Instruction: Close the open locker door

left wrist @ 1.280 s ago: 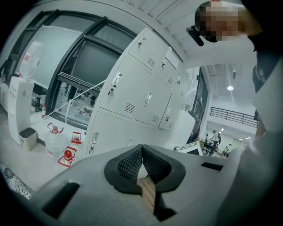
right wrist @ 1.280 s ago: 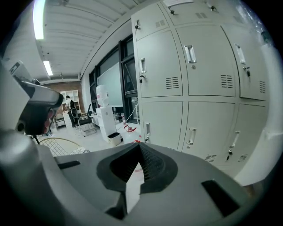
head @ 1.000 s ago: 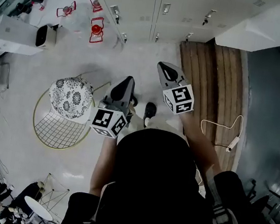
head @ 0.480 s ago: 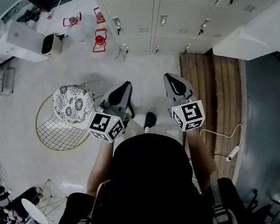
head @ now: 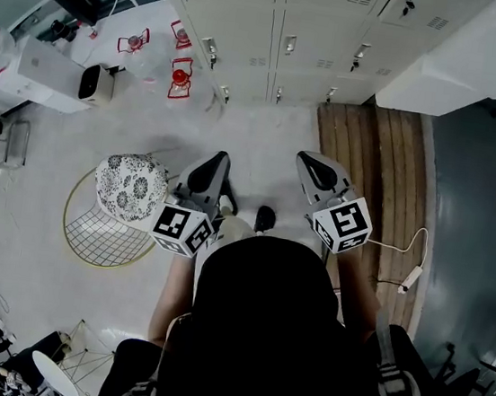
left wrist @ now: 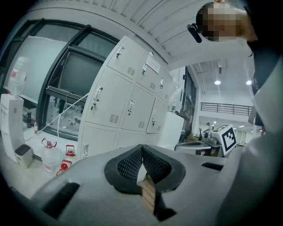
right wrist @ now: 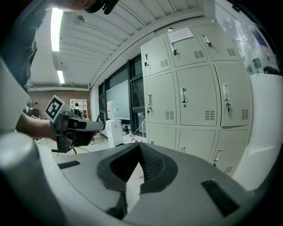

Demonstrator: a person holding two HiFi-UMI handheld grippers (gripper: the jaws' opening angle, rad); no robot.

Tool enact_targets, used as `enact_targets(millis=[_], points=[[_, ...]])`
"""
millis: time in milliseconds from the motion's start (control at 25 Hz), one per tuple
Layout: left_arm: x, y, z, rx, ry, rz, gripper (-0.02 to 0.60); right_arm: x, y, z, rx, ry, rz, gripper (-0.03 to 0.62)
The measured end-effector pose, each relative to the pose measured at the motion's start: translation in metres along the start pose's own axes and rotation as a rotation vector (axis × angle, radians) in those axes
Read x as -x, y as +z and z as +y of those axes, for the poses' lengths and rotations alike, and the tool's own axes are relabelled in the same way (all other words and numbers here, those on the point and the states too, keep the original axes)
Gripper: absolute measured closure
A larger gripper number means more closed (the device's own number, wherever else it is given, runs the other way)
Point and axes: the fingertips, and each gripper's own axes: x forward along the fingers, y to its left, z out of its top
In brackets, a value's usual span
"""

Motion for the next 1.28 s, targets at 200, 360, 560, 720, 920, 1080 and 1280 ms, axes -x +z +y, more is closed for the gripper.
enact_targets(millis=[200,360,560,720,920,1080,1280], points=[[0.003,0.003,-0.004,-0.020,-0.001,0.002,0.563,0.009,0.009,0.003,-0.023,0.006,-0.032,0.592],[0.006,0.002,-0.006,-0.025,0.002,0.005,0.563,0.010,0.011,0.009,-0.030,0.022,-0.049,0.592],[0.008,-0.002,-0.010,-0.026,0.000,0.016,0.563,0.010,0.011,0.016,-0.037,0.034,-0.056,0.593],[0.007,-0.004,-0.014,-0.027,-0.004,0.026,0.563,0.012,0.008,0.019,-0.053,0.035,-0.058,0.592],[0.010,-0.009,-0.016,-0.028,-0.007,0.038,0.563,0.012,0.005,0.022,-0.056,0.034,-0.059,0.593],[0.009,-0.012,-0.016,-0.028,-0.012,0.044,0.563,0.012,0.002,0.021,-0.053,0.025,-0.055,0.593],[0.010,-0.013,-0.014,-0.029,-0.017,0.046,0.563,0.009,-0.001,0.023,-0.055,0.020,-0.048,0.593]])
